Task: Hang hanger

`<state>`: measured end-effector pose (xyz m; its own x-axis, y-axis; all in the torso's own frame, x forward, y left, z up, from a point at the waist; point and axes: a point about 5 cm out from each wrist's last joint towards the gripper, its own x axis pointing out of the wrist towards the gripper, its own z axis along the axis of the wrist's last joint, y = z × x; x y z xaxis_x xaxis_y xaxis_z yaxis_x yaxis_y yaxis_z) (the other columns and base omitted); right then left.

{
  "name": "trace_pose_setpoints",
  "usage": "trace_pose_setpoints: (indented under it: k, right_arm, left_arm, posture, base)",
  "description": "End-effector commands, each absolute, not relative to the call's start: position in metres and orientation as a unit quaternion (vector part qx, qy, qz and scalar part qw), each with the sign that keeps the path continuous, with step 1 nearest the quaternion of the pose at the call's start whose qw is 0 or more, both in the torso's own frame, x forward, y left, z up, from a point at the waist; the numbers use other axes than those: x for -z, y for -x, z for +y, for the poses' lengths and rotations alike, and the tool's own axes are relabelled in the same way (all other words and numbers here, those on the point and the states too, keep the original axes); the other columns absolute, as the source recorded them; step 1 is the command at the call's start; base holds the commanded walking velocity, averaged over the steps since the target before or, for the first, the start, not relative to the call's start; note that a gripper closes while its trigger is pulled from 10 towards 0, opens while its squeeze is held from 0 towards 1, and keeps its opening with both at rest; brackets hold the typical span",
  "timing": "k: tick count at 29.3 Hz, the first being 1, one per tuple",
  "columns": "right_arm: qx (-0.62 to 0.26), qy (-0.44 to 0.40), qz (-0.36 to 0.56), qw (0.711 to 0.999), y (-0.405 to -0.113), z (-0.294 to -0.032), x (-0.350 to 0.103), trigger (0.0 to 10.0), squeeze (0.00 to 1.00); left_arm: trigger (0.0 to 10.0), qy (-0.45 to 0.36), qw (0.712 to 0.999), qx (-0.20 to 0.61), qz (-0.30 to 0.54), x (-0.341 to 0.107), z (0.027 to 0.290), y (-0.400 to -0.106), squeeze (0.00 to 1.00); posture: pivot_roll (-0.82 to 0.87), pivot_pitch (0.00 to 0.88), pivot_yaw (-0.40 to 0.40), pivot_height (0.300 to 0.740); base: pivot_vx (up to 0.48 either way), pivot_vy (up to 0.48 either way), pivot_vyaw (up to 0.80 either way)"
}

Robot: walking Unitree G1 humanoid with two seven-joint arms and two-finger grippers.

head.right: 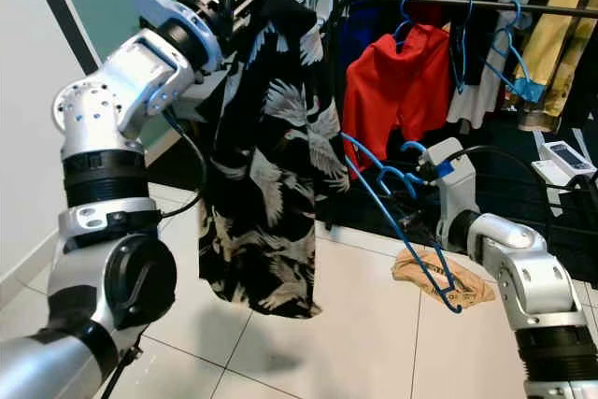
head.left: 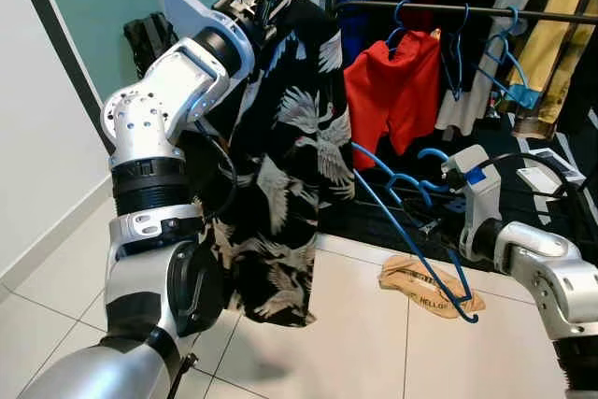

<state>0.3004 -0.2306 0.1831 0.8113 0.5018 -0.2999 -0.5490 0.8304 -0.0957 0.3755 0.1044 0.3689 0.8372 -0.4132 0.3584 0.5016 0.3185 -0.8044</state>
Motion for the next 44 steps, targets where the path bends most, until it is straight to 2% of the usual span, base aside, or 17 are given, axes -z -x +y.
trace_pose_setpoints:
  k: [1, 5, 7, 10, 11, 13, 14, 16, 21, 23, 26, 27, 28, 39, 41, 44]
  right_arm:
    - [-0.35, 0.086, 0.117, 0.925, -0.284, -0.222, -0.192, 10.0, 0.0]
    - [-0.35, 0.086, 0.117, 0.925, -0.284, -0.222, -0.192, 10.0, 0.0]
    - [-0.355, 0.075, 0.095, 0.927, -0.276, -0.232, -0.203, 10.0, 0.0]
    - [-0.355, 0.075, 0.095, 0.927, -0.276, -0.232, -0.203, 10.0, 0.0]
    - [-0.363, 0.064, 0.083, 0.926, -0.271, -0.236, -0.21, 10.0, 0.0]
    - [-0.403, 0.062, 0.094, 0.908, -0.256, -0.235, -0.21, 10.0, 0.0]
    - [-0.403, 0.062, 0.094, 0.908, -0.256, -0.235, -0.21, 10.0, 0.0]
    - [-0.437, 0.063, 0.113, 0.89, -0.248, -0.227, -0.203, 10.0, 0.0]
    - [-0.452, 0.064, 0.126, 0.881, -0.249, -0.217, -0.197, 10.0, 0.0]
    - [-0.475, 0.073, 0.14, 0.865, -0.249, -0.203, -0.191, 10.0, 0.0]
    - [-0.483, 0.078, 0.146, 0.86, -0.25, -0.197, -0.188, 10.0, 0.0]
    - [-0.483, 0.078, 0.146, 0.86, -0.25, -0.197, -0.188, 10.0, 0.0]
    - [-0.482, 0.087, 0.138, 0.861, -0.256, -0.186, -0.186, 10.0, 0.0]
    - [-0.446, 0.098, 0.111, 0.883, -0.273, -0.177, -0.19, 10.0, 0.0]
    - [-0.398, 0.106, 0.101, 0.906, -0.285, -0.183, -0.192, 10.0, 0.0]
    - [-0.377, 0.111, 0.097, 0.914, -0.289, -0.186, -0.193, 10.0, 0.0]
  left_arm:
    - [10.0, 0.501, 0.839, 0.209, -0.036, -0.364, 0.108, -0.39, 0.0]
    - [10.0, 0.501, 0.839, 0.209, -0.036, -0.364, 0.108, -0.39, 0.0]
    - [10.0, 0.487, 0.858, 0.16, -0.041, -0.36, 0.115, -0.397, 0.0]
    - [10.0, 0.487, 0.858, 0.16, -0.041, -0.36, 0.115, -0.397, 0.0]
    - [10.0, 0.476, 0.869, 0.126, -0.049, -0.36, 0.122, -0.4, 0.0]
    - [10.0, 0.454, 0.884, 0.088, -0.067, -0.364, 0.128, -0.401, 0.0]
    - [10.0, 0.454, 0.884, 0.088, -0.067, -0.364, 0.128, -0.401, 0.0]
    - [10.0, 0.45, 0.885, 0.095, -0.073, -0.37, 0.12, -0.398, 0.0]
    - [10.0, 0.438, 0.888, 0.116, -0.076, -0.375, 0.103, -0.393, 0.0]
    - [10.0, 0.423, 0.892, 0.136, -0.083, -0.381, 0.085, -0.39, 0.0]
    - [10.0, 0.423, 0.891, 0.143, -0.085, -0.385, 0.08, -0.389, 0.0]
    - [10.0, 0.423, 0.891, 0.143, -0.085, -0.385, 0.08, -0.389, 0.0]
    - [10.0, 0.428, 0.886, 0.153, -0.093, -0.393, 0.072, -0.387, 0.0]
    - [10.0, 0.433, 0.879, 0.162, -0.117, -0.415, 0.066, -0.382, 0.0]
    - [10.0, 0.442, 0.873, 0.161, -0.13, -0.424, 0.072, -0.381, 0.0]
    - [10.0, 0.446, 0.87, 0.161, -0.134, -0.427, 0.075, -0.381, 0.0]
  posture:
    - [-0.06, 0.023, 0.06, 0.74]
    - [-0.06, 0.023, 0.06, 0.74]
    - [-0.06, 0.026, 0.066, 0.74]
    - [-0.06, 0.026, 0.066, 0.74]
    - [-0.07, 0.024, 0.065, 0.74]
    - [-0.07, 0.02, 0.062, 0.74]
    - [-0.07, 0.02, 0.062, 0.74]
    - [-0.07, 0.018, 0.063, 0.74]
    - [-0.07, 0.011, 0.061, 0.74]
    - [-0.07, 0.009, 0.059, 0.74]
    - [-0.06, 0.006, 0.056, 0.74]
    - [-0.06, 0.006, 0.056, 0.74]
    - [-0.05, 0.006, 0.055, 0.74]
    - [-0.05, 0.006, 0.059, 0.74]
    - [-0.05, 0.006, 0.06, 0.74]
    - [-0.05, 0.006, 0.06, 0.74]
  base:
    - [0.0, 0.0, 0.0]
    - [0.0, 0.0, 0.0]
    - [0.0, 0.0, 0.0]
    - [0.0, 0.0, 0.0]
    - [0.0, 0.0, 0.0]
    - [0.0, 0.0, 0.0]
    - [0.0, 0.0, 0.0]
    - [0.0, 0.0, 0.0]
    - [0.0, 0.0, 0.0]
    - [0.0, 0.0, 0.0]
    - [0.0, 0.0, 0.0]
    - [0.0, 0.0, 0.0]
    - [0.0, 0.0, 0.0]
    - [0.0, 0.0, 0.0]
    - [0.0, 0.0, 0.0]
    - [0.0, 0.0, 0.0]
